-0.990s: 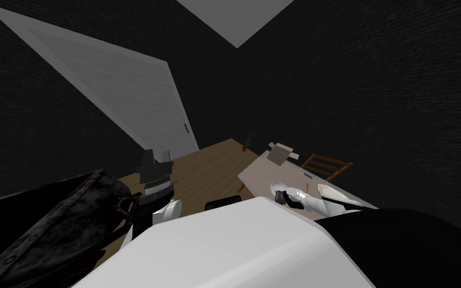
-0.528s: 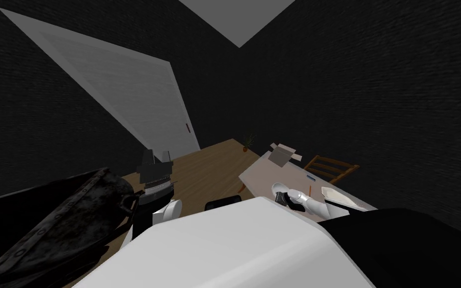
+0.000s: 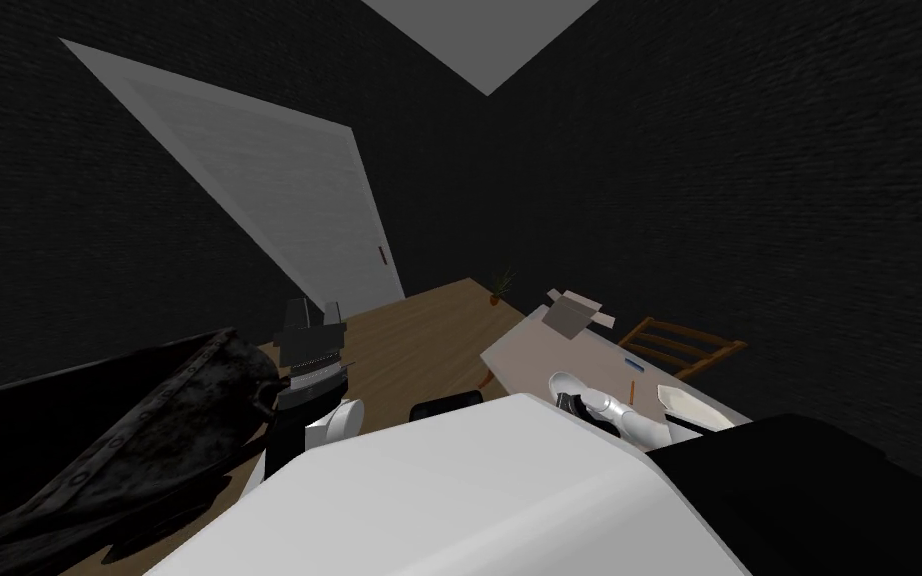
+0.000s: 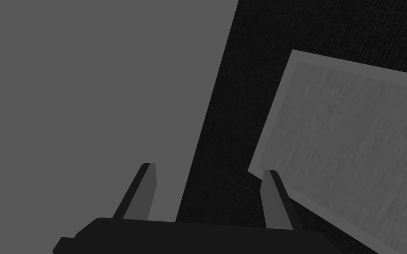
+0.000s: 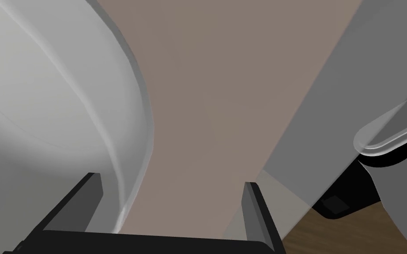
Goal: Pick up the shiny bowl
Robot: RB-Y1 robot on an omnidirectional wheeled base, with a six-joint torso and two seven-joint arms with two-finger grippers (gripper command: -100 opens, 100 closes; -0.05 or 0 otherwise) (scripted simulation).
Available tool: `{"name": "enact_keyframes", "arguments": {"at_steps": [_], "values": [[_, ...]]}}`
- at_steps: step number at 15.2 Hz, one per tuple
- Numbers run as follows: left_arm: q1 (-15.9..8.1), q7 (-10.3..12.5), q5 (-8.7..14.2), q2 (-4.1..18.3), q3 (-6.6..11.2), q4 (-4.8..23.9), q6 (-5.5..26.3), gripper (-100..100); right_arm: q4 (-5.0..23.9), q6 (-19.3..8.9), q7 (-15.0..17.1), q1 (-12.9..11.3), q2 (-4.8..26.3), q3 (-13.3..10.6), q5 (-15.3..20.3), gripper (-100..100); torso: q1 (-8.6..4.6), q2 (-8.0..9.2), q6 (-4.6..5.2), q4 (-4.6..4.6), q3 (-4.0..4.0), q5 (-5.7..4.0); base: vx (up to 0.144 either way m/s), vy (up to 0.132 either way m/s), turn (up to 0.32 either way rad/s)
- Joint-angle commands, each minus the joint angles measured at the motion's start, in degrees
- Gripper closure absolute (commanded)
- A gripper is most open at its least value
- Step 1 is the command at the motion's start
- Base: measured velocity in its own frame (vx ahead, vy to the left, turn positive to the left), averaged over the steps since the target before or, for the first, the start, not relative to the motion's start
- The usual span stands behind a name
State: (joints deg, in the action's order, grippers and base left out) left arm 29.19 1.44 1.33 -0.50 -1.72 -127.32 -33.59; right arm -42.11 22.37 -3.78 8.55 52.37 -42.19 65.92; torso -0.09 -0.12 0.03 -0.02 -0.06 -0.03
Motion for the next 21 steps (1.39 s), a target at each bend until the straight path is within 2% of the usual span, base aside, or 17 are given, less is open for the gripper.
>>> {"name": "enact_keyframes", "arguments": {"at_steps": [1,4,5,6,7,10,11,12,16,17,18,21], "values": [[0.0,0.0,0.0,0.0,0.0,0.0,0.0,0,2.6,1.52,-2.86,1.07,-1.75,2.86,0.34,-100,0.0,0.0,0.0,0.0,0.0,0.0,0.023,-0.005,0.055],[0.01,0.0,0.0,0.0,0.0,0.0,0.0,0,2.6,1.52,-3.38,1.07,-1.75,6.95,0.34,-100,0.0,0.02,0.02,0.0,0.01,0.0,0.007,0.001,-0.016],[0.0,0.0,0.0,0.0,0.0,0.0,0.0,0,2.6,1.52,-3.38,1.07,-1.75,6.99,0.34,-100,0.0,0.03,0.01,0.01,0.02,0.01,0.0,0.0,0.0],[0.0,0.0,0.0,0.0,0.0,0.0,0.0,0,3.51,2.74,-4.92,4.04,-3.5,8.89,3.3,-100,0.01,0.05,0.01,0.01,0.02,0.0,0.012,0.004,0.149],[0.0,0.0,0.0,0.0,0.0,0.0,0.0,0,3.51,2.74,-4.92,4.25,-3.5,10.71,3.61,-100,0.01,0.04,0.0,0.0,0.02,-0.02,0.024,0.001,0.154],[0.01,0.0,0.0,0.0,0.0,0.0,0.0,0,3.51,2.74,-4.92,4.25,-3.5,13.61,3.61,-100,-0.01,0.0,0.02,0.0,0.0,0.0,0.015,-0.003,0.007],[0.01,0.0,0.0,0.0,0.0,0.0,0.0,0,4.42,3.95,-6.45,7.12,-5.25,15.38,6.39,-100,-0.01,0.01,0.02,0.0,0.0,0.0,0.018,0.003,0.106],[0.0,0.0,0.0,0.0,0.0,0.0,0.0,0,4.42,3.95,-6.45,7.44,-5.25,16.96,6.88,-100,0.01,0.02,0.02,-0.01,0.0,-0.02,0.024,0.002,0.148],[0.01,0.0,0.0,0.0,0.0,0.0,0.0,0,4.42,3.95,-6.45,7.44,-5.25,20.23,6.88,-100,-0.01,0.01,0.02,0.0,0.0,0.0,0.011,-0.002,0.016],[0.0,0.0,0.0,0.0,0.0,0.0,0.0,0,5.33,5.17,-7.99,10.5,-7.01,21.57,9.93,-100,-0.01,0.03,0.02,0.0,0.01,0.0,0.016,0.001,0.123],[0.0,0.0,0.0,0.0,0.0,0.0,0.0,0,4.87,5.17,-7.43,10.62,-7.01,21.85,10.15,-100,0.0,0.04,0.03,0.0,0.02,0.0,0.027,-0.002,0.141],[0.01,0.0,0.0,0.0,0.0,0.0,0.0,0,5.33,5.17,-7.99,10.62,-7.01,25.15,10.15,-100,-0.01,0.0,0.02,-0.01,-0.01,-0.01,0.014,-0.002,0.02]]}}
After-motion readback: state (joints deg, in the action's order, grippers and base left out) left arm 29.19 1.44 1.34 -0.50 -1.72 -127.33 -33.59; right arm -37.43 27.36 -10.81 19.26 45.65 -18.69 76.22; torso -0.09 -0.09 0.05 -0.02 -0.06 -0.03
